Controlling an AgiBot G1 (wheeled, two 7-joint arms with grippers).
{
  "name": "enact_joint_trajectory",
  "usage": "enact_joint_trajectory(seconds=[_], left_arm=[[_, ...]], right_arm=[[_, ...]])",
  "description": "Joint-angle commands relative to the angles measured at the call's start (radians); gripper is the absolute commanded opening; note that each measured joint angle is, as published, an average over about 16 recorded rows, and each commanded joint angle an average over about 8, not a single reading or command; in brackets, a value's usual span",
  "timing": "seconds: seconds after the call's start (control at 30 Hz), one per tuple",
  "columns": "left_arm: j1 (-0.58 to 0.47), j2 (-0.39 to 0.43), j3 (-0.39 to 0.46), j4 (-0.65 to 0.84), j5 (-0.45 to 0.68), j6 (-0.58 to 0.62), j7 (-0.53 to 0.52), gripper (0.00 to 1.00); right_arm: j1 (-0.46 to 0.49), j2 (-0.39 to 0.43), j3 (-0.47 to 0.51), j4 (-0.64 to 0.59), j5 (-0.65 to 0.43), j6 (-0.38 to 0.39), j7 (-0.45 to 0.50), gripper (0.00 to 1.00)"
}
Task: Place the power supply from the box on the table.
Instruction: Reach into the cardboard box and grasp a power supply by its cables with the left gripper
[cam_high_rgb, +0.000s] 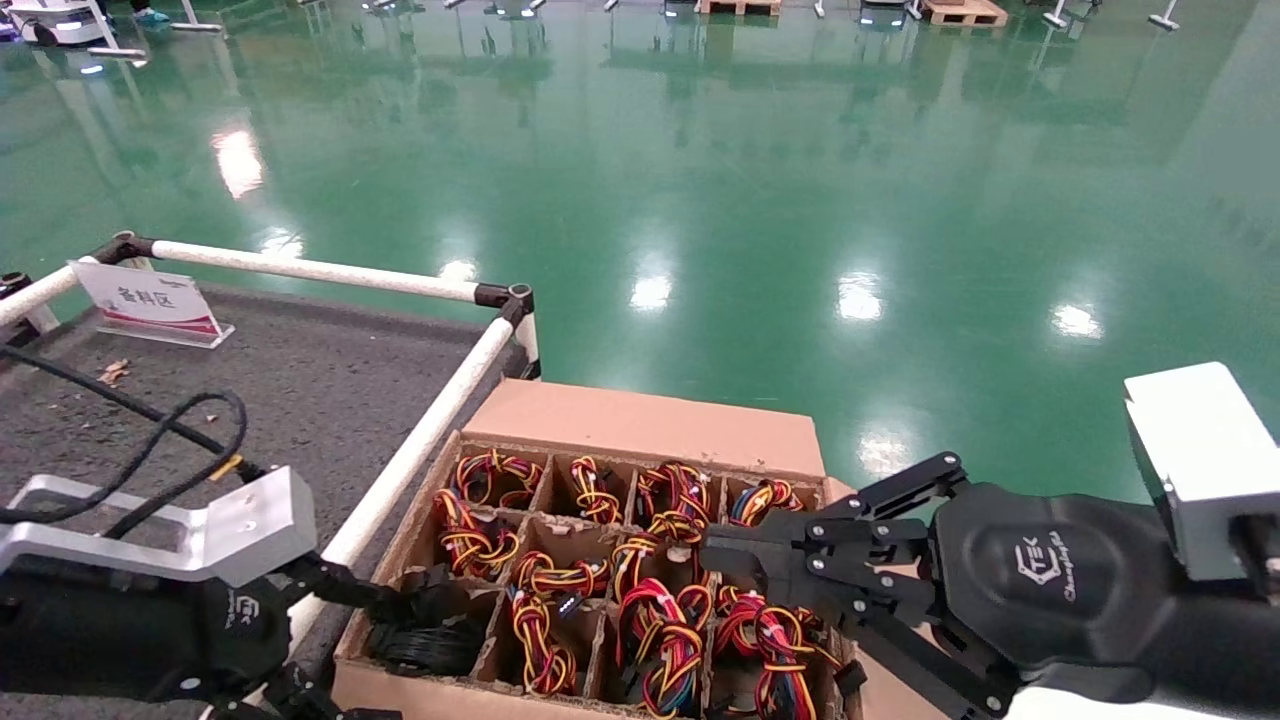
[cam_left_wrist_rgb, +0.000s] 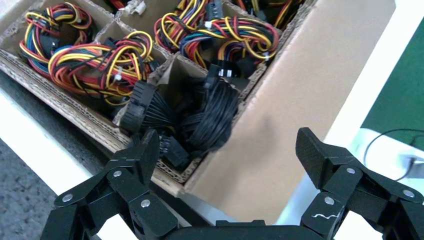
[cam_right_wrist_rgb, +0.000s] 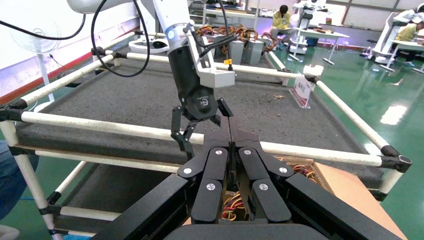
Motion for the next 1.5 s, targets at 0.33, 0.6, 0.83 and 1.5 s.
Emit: enact_joint_trajectory(seconds=[0.33, 0.6, 0.83, 1.5], left_arm=[[0.058, 0.016, -0.009, -0.010, 0.018, -0.093, 0.067, 1.00], [0.108, 0.025, -0.016, -0.015, 0.016, -0.152, 0.095, 1.00], [0.134, 0.021, -0.016, -0.017, 0.023, -0.179, 0.111, 0.22], [0.139, 0.015, -0.011, -0.024, 0.057, -0.217, 0.099, 0.00]], right_arm=[[0.000, 0.000, 0.000, 0.000, 0.000, 0.000, 0.000, 0.00], [0.000, 0.000, 0.000, 0.000, 0.000, 0.000, 0.000, 0.00], [0.000, 0.000, 0.000, 0.000, 0.000, 0.000, 0.000, 0.00], [0.000, 0.000, 0.000, 0.000, 0.000, 0.000, 0.000, 0.00]])
